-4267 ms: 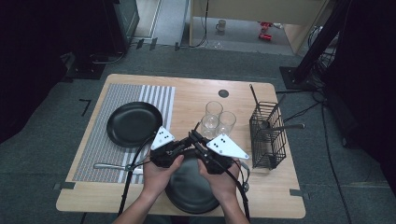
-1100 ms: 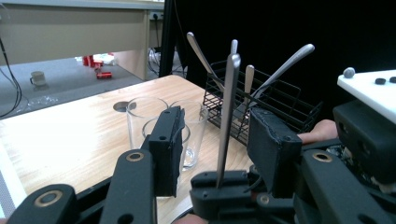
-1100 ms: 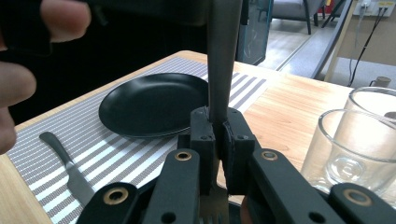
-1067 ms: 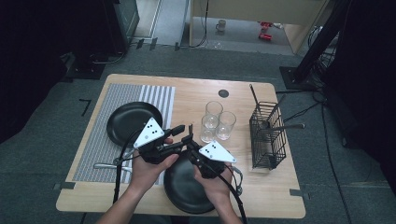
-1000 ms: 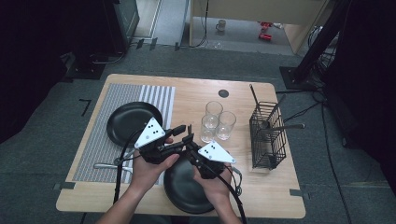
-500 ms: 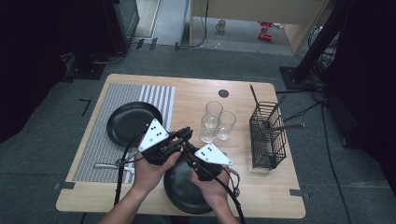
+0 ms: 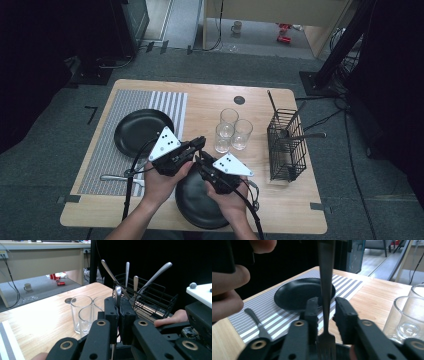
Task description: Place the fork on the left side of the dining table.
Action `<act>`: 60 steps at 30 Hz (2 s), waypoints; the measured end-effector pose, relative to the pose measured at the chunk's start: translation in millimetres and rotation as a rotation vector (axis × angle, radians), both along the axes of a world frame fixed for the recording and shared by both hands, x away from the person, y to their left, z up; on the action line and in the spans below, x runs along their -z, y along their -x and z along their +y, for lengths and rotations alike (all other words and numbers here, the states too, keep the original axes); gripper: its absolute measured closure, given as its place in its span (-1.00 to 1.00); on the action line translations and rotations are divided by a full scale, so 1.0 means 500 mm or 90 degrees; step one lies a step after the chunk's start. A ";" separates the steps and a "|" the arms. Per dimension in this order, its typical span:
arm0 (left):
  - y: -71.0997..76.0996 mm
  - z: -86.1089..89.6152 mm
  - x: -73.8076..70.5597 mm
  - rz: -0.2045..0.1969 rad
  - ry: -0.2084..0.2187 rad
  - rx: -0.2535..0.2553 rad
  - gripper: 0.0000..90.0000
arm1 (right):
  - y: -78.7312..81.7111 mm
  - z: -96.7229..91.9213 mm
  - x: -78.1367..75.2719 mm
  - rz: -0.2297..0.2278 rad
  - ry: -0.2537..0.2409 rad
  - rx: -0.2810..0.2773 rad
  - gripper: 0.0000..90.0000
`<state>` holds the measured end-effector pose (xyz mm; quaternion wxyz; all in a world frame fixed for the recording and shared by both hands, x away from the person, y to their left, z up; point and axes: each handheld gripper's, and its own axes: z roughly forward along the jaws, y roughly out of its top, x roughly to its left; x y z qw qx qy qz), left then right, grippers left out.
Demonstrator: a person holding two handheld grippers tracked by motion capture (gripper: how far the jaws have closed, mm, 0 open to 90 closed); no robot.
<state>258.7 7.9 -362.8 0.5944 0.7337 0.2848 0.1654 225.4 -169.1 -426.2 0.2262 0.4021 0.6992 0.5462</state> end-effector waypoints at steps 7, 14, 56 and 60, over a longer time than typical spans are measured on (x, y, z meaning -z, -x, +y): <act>-0.007 0.004 -0.002 -0.005 -0.004 -0.006 0.97 | 0.002 -0.020 0.005 0.018 0.000 0.004 0.04; -0.018 0.012 -0.003 -0.004 -0.005 -0.016 0.97 | 0.011 -0.042 0.014 0.027 0.029 0.023 -0.45; -0.134 0.057 -0.007 0.007 -0.002 -0.102 0.97 | 0.078 -0.268 0.124 0.126 0.047 0.126 -0.67; -0.149 0.064 -0.010 0.011 -0.003 -0.107 0.97 | 0.084 -0.290 0.137 0.135 0.048 0.139 -0.67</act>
